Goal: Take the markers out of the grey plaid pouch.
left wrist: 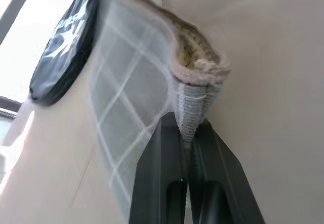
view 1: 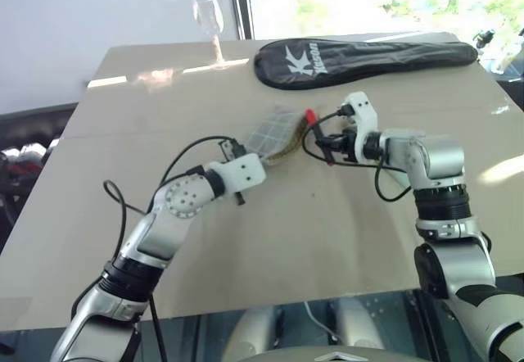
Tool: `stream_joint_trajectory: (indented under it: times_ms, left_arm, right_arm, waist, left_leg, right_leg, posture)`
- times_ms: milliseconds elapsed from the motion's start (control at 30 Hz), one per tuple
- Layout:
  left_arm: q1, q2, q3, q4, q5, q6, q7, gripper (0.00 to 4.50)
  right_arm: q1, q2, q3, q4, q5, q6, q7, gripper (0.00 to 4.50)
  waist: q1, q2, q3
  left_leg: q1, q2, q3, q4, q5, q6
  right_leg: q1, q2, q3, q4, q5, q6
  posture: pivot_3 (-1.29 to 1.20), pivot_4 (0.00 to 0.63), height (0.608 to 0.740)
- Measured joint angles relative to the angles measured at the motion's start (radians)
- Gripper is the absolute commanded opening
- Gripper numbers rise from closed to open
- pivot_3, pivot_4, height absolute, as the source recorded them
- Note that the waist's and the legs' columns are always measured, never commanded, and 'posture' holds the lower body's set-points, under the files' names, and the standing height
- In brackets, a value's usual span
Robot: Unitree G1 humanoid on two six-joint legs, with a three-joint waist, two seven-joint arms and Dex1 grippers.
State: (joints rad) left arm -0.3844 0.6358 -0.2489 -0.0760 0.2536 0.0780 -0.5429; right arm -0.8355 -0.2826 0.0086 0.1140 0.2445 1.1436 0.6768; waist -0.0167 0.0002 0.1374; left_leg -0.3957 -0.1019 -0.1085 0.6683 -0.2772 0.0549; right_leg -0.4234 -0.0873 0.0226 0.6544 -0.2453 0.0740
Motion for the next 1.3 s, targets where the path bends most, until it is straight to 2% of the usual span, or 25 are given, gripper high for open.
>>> stream_joint_trajectory:
  times_ms: [133, 267, 400, 533, 767, 1000, 1300]
  left_arm:
    - [-0.026, -0.004, 0.017, 0.032, 0.031, -0.013, 0.044, 0.00]
    - [-0.017, 0.027, 0.052, 0.105, 0.060, -0.033, 0.087, 0.00]
    - [0.028, 0.080, 0.121, 0.146, 0.061, -0.047, 0.105, 0.00]
    - [0.055, 0.098, 0.156, 0.154, 0.056, -0.066, 0.108, 0.00]
    - [0.149, 0.167, 0.256, 0.192, 0.047, -0.103, 0.116, 0.00]
    - [0.217, 0.198, 0.298, 0.212, 0.034, -0.150, 0.124, 0.00]
    - [0.298, 0.211, 0.365, 0.216, 0.015, -0.216, 0.135, 0.00]
  right_arm:
    - [0.033, -0.038, 0.050, -0.039, 0.017, 0.002, 0.015, 0.39]
    - [0.081, -0.154, 0.095, -0.040, -0.015, -0.066, 0.015, 0.39]
    - [0.098, -0.308, 0.089, -0.029, -0.059, -0.145, 0.014, 0.39]
    - [0.129, -0.387, 0.086, -0.027, -0.082, -0.182, 0.008, 0.39]
    - [0.272, -0.505, 0.056, 0.019, -0.166, -0.286, -0.065, 0.39]
    - [0.299, -0.512, 0.048, 0.004, -0.179, -0.298, -0.080, 0.39]
    - [0.371, -0.512, 0.031, -0.021, -0.244, -0.337, -0.187, 0.39]
  waist:
    - [0.000, 0.000, 0.000]
    - [0.000, 0.000, 0.000]
    - [0.001, 0.000, 0.000]
    - [0.002, 0.000, 0.000]
    - [0.004, 0.000, 0.000]
    - [0.004, 0.000, 0.000]
    - [0.013, -0.001, 0.000]
  left_leg:
    - [0.000, 0.000, 0.000, 0.000, 0.000, 0.000]
    - [-0.002, 0.000, 0.000, 0.000, 0.000, 0.000]
    - [-0.003, 0.000, 0.002, 0.000, 0.000, 0.000]
    - [-0.003, 0.000, 0.003, 0.000, 0.000, 0.000]
    - [-0.003, 0.000, 0.004, 0.000, 0.000, 0.000]
    - [-0.003, 0.000, 0.005, 0.000, 0.000, 0.000]
    - [-0.003, 0.000, 0.004, 0.000, 0.000, 0.000]
  right_leg:
    - [0.000, 0.000, 0.000, 0.000, 0.000, 0.000]
    - [-0.002, 0.000, 0.000, 0.001, 0.000, 0.000]
    - [-0.005, -0.001, 0.000, 0.002, 0.000, 0.000]
    - [-0.005, -0.002, 0.000, 0.002, 0.000, 0.000]
    - [-0.005, -0.002, 0.000, 0.002, 0.000, 0.000]
    - [-0.005, -0.002, 0.001, 0.002, 0.000, 0.000]
    - [-0.005, -0.002, 0.001, 0.002, 0.000, 0.000]
  posture:
    - [0.00, 0.150, 0.740]
    - [0.00, 0.150, 0.740]
    - [0.00, 0.150, 0.740]
    - [0.00, 0.150, 0.740]
    - [0.00, 0.150, 0.740]
    - [0.00, 0.150, 0.740]
    - [0.00, 0.150, 0.740]
